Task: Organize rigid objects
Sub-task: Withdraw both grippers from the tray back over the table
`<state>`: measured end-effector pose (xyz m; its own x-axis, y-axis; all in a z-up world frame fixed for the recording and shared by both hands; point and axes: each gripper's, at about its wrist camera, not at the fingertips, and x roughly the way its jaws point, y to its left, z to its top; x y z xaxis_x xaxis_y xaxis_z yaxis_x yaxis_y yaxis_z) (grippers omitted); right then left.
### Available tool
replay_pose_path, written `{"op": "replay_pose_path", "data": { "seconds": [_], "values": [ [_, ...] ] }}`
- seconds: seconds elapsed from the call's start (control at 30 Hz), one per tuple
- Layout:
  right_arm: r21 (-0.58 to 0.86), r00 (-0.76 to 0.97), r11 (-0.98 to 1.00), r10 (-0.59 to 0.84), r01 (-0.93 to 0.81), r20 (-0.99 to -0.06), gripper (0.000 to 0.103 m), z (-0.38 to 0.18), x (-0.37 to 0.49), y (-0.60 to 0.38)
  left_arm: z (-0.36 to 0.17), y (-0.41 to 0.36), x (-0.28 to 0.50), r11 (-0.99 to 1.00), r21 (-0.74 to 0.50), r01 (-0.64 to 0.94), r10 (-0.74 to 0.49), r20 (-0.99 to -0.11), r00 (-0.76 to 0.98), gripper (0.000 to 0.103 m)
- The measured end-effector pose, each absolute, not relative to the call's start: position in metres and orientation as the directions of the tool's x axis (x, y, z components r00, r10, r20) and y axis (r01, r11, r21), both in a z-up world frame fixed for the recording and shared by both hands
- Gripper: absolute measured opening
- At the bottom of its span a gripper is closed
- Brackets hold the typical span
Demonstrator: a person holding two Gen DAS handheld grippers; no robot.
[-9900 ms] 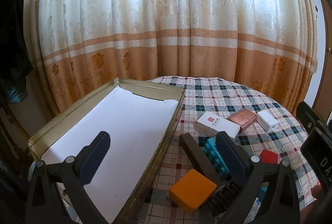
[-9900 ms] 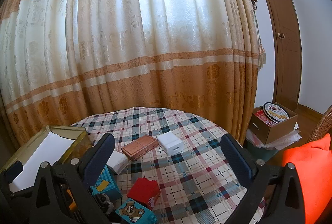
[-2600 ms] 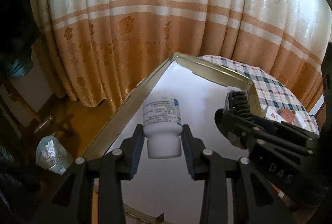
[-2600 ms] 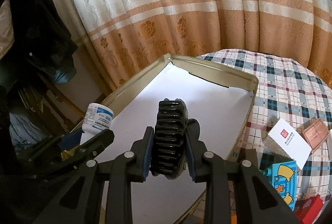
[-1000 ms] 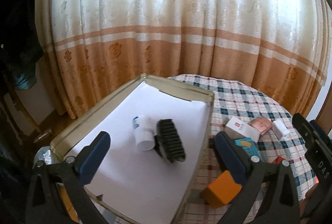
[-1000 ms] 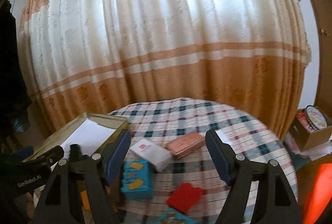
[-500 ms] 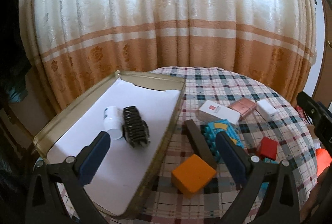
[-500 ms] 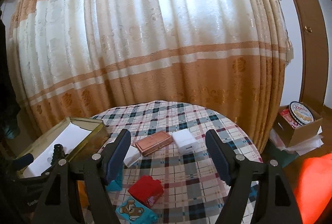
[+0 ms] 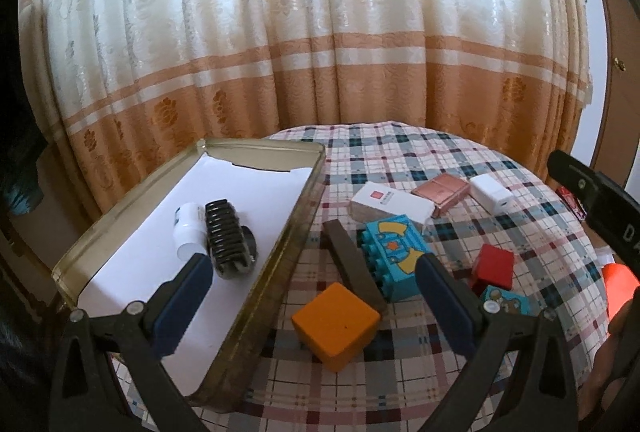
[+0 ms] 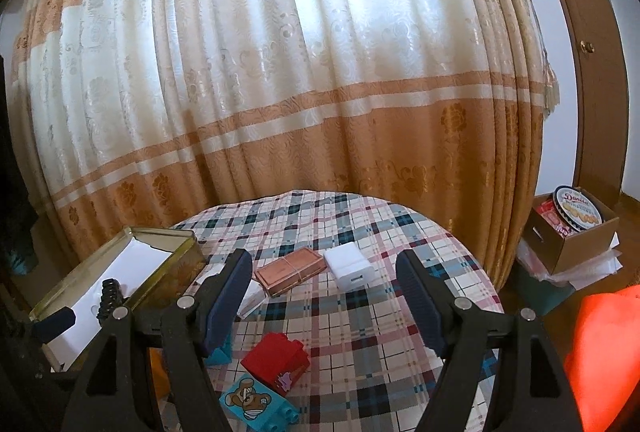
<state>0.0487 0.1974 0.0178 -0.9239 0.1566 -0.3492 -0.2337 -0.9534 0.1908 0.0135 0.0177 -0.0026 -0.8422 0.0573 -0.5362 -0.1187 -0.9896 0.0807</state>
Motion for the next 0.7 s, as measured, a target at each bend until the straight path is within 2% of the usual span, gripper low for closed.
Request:
{"op": "replay_pose_path", "data": {
  "seconds": [0.4, 0.6, 0.7],
  "values": [
    [0.195, -0.905, -0.952, 0.141, -0.235, -0.402, 0.076, 0.014, 0.052, 0.209, -0.006, 0.017, 0.02, -0.979, 0.033, -0.199, 0.146, -0.566, -0.811, 0.103],
    [0.138, -0.873, -0.972, 0.105, -0.192, -0.476, 0.076, -0.003, 0.052, 0.212, -0.01, 0.007, 0.026, -0.967, -0.002, -0.255, 0.204, -0.604, -0.77, 0.102],
    [0.178, -0.847, -0.973, 0.028, -0.144, -0.531, 0.076, -0.015, 0.052, 0.214, -0.008, -0.003, 0.03, -0.965, -0.024, -0.26, 0.22, -0.611, -0.76, 0.102]
  ]
}}
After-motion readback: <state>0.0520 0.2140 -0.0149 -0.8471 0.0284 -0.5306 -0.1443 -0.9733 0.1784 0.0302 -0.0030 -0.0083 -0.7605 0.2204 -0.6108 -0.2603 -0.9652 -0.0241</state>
